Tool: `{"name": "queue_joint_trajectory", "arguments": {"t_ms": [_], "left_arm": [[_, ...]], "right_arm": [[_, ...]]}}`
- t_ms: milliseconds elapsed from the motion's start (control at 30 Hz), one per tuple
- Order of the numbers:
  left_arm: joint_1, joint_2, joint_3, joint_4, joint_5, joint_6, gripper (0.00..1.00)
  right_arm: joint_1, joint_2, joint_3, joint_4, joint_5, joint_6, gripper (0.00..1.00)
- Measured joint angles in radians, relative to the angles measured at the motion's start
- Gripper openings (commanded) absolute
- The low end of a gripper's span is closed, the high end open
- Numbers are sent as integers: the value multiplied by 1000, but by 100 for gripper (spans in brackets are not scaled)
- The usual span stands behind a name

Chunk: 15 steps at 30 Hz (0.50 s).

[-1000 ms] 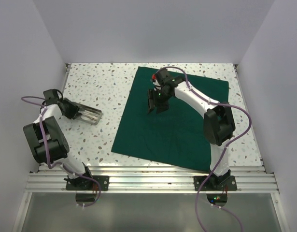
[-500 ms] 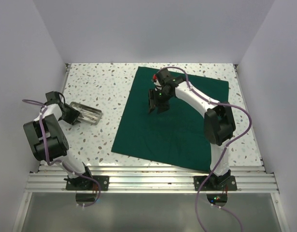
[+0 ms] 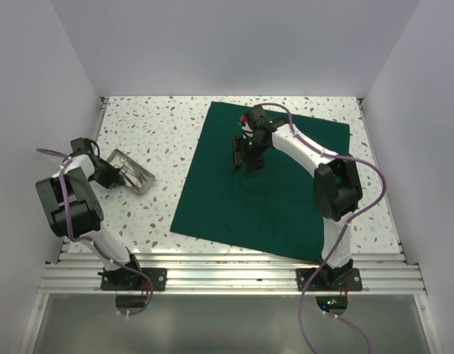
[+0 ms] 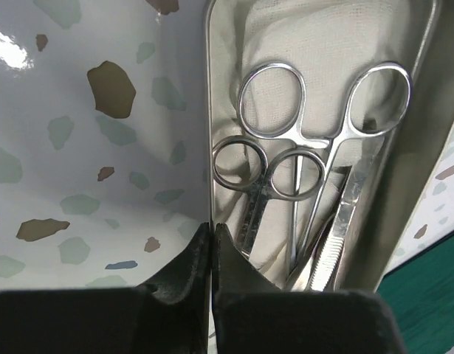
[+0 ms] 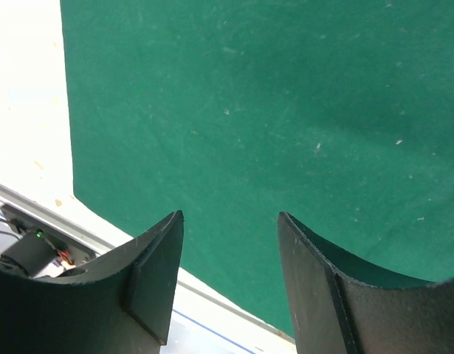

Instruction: Prepare the surgical pack

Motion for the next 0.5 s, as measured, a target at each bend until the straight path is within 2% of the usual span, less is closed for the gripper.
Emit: {"name": "queue_joint_trajectory", "arguments": {"t_ms": [233, 333, 500], "left_arm": [[-44, -33, 51, -50, 9, 43, 0], [-113, -66, 86, -72, 20, 50, 0], [-289, -79, 142, -75, 55, 32, 0]], "right_arm": [[-80, -10, -29, 0, -1, 41, 58], [-135, -23, -33, -10, 2, 49, 58], [-181, -78, -55, -20, 14, 58, 58]]}}
